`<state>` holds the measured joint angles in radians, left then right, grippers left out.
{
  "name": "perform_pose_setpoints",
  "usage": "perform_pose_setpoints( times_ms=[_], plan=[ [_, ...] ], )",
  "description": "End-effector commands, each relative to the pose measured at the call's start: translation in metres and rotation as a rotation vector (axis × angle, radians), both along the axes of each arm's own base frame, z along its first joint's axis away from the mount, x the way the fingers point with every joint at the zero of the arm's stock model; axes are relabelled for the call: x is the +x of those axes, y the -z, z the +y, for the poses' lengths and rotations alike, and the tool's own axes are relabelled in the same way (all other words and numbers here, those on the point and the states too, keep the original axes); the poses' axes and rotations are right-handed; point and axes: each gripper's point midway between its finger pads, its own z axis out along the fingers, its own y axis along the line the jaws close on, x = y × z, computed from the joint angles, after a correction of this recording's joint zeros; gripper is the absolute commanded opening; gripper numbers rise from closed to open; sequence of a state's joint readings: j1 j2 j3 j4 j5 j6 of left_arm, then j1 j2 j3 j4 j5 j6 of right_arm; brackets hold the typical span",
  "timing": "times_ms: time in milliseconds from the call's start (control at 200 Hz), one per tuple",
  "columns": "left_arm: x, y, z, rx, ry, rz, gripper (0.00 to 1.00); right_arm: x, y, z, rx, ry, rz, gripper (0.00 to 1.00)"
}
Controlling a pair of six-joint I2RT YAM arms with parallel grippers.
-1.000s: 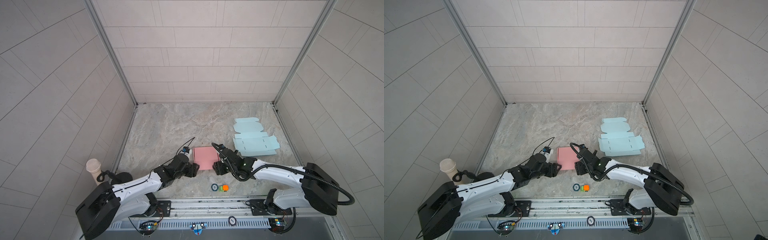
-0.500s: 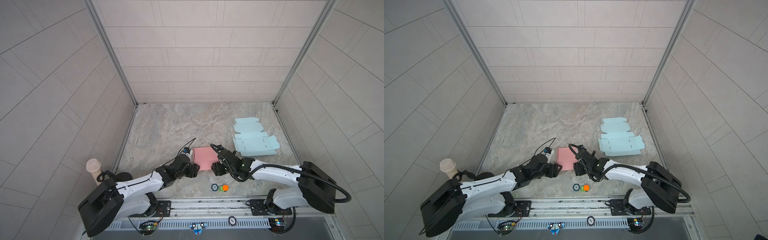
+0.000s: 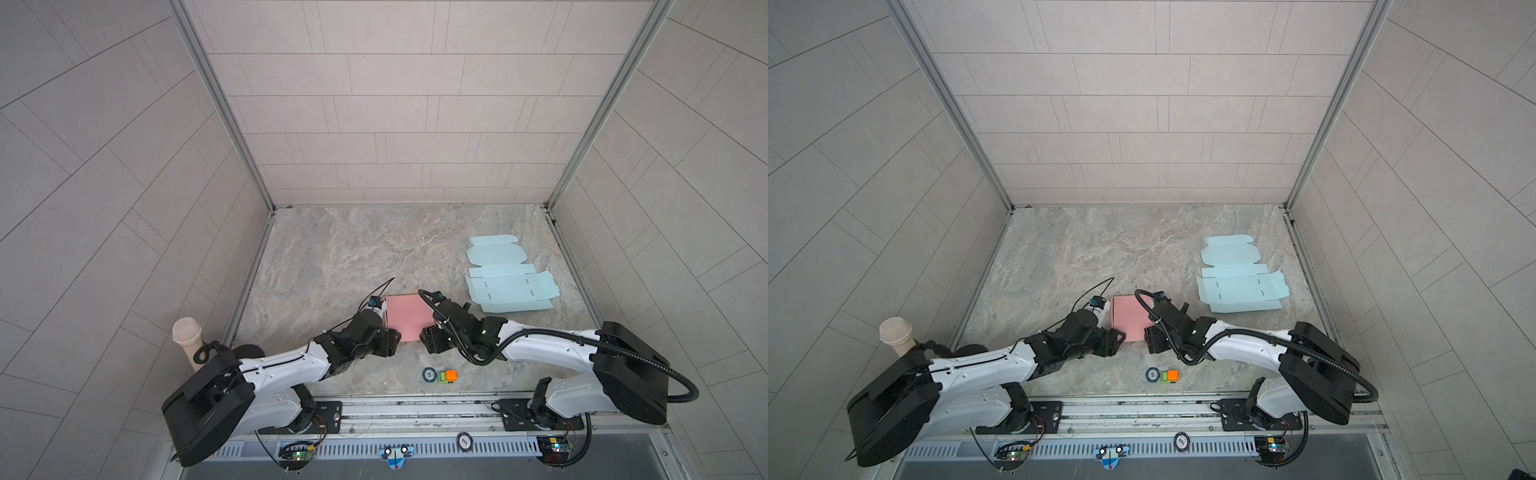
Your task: Fold the paper box
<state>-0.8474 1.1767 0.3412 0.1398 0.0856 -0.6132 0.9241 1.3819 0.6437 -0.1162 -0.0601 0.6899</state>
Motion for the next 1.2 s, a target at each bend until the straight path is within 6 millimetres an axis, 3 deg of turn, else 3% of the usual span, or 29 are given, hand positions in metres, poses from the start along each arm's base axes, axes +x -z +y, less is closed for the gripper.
perform_pose_setpoints(
  times_ms=[0,345,571,891,1196],
  plan=[
    [-0.001,0.002,-0.002,0.004,0.005,-0.006,0.7,0.0,-0.001,0.005,0.018,0.009,-0.003,0.68],
    [-0.002,0.004,0.003,0.019,-0.006,-0.006,0.7,0.0,0.002,0.001,0.007,0.02,0.004,0.68],
    [-0.001,-0.008,0.015,0.053,-0.023,-0.042,0.78,0.0,0.001,-0.001,0.003,0.026,-0.003,0.68],
    [-0.001,-0.016,0.025,0.084,-0.039,-0.063,0.79,0.0,-0.002,-0.001,0.007,0.027,-0.008,0.68],
    [-0.005,-0.027,0.009,-0.01,-0.001,-0.06,0.74,0.001,-0.001,0.0,0.007,0.027,-0.008,0.69]
  ],
)
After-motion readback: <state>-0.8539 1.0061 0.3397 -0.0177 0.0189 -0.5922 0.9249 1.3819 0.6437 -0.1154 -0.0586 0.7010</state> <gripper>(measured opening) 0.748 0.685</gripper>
